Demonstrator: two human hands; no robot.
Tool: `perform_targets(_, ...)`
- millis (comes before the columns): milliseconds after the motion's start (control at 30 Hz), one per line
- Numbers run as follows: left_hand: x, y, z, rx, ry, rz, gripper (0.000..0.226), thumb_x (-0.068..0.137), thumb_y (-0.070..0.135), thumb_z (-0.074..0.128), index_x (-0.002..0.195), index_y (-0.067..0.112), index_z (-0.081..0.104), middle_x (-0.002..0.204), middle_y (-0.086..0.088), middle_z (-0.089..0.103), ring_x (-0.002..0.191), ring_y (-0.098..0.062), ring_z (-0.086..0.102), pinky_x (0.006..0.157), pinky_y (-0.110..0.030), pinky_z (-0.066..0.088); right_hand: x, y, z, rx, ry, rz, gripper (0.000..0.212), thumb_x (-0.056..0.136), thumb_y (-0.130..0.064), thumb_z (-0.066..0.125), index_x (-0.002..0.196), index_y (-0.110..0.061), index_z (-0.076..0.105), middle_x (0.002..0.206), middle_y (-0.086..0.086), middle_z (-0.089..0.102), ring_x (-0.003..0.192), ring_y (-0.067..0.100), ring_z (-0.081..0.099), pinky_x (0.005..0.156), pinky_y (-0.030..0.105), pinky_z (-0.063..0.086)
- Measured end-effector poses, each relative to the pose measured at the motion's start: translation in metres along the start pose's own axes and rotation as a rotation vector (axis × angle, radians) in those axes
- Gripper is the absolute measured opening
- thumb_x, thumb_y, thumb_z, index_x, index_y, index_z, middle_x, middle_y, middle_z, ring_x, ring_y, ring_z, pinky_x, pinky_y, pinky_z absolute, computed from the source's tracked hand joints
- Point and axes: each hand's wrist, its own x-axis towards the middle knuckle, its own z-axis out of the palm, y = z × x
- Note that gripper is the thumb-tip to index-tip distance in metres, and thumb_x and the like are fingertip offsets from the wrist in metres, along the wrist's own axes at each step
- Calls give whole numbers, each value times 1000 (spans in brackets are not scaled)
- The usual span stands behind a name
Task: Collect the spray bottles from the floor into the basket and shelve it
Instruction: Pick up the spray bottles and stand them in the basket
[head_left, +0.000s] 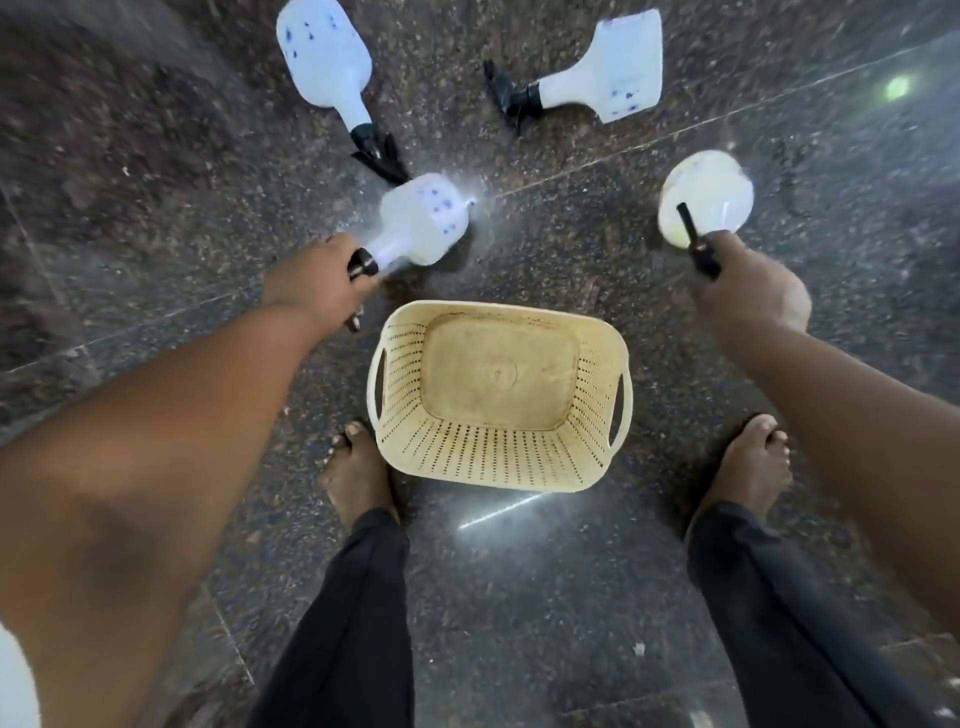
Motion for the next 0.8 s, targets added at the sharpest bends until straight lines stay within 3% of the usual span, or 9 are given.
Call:
perform_targets(67, -21, -10, -28, -16, 29, -106, 29, 88, 36, 58, 100, 10, 55, 101, -21, 62, 90, -41, 60, 66, -37, 41, -13, 5, -30, 168, 39, 111, 30, 94, -36, 48, 118, -20, 56, 105, 21, 66, 95, 40, 61, 68, 36, 38)
perform_targets(167, -61, -22, -76, -48, 56, -270, 30, 80, 41, 62, 87, 13, 56, 86, -18, 65, 78, -36, 60, 61, -35, 41, -55, 8, -70, 293, 14, 115, 31, 92, -39, 50, 111, -17, 59, 99, 18, 66, 83, 35, 58, 66, 36, 40)
perform_targets(300, -136, -11, -135, -15, 19, -308, 31, 78, 44, 65, 75, 15, 54, 67, -9, 58, 63, -28, 55, 52, -29, 35, -142, 0, -107, 344, -37, 99, 26, 92, -44, 50, 88, -19, 56, 75, 9, 60, 60, 24, 48, 55, 34, 37)
perform_targets(400, -189, 13, -153, 18, -72, -310, 30, 77, 47, 65, 77, 18, 55, 68, -4, 61, 64, -25, 59, 53, -28, 37, -201, -11, -120, 372, -83, 72, 25, 92, -51, 46, 88, -27, 53, 78, 7, 65, 72, 30, 58, 62, 37, 45)
perform_targets(467, -209, 30, -147, -8, -151, -298, 29, 75, 47, 64, 77, 20, 54, 68, 0, 62, 65, -23, 60, 52, -27, 36, -221, -20, -121, 404, -125, 48, 22, 92, -49, 47, 99, -32, 57, 80, 4, 66, 78, 32, 60, 69, 39, 46)
perform_targets(567, -217, 56, -120, -35, -243, -247, 27, 71, 47, 62, 78, 23, 55, 76, 3, 63, 74, -23, 63, 55, -27, 37, -227, -33, -109, 432, -214, 13, 21, 94, -45, 47, 104, -29, 57, 71, -4, 61, 65, 23, 55, 65, 37, 46)
perform_targets(700, -191, 87, -65, -61, -341, -202, 30, 75, 42, 57, 93, 19, 62, 97, -3, 68, 90, -26, 65, 66, -29, 46, -204, -52, -64, 444, -299, -4, 27, 94, -43, 45, 110, -25, 58, 77, -1, 65, 74, 27, 61, 63, 36, 47)
perform_targets(800, -163, 97, -22, -119, -407, -191, 31, 75, 40, 58, 96, 18, 61, 102, -4, 67, 91, -27, 63, 66, -30, 44, -178, -65, -23, 407, -354, -25, 31, 95, -39, 43, 121, -27, 55, 80, 0, 63, 74, 26, 62, 62, 34, 49)
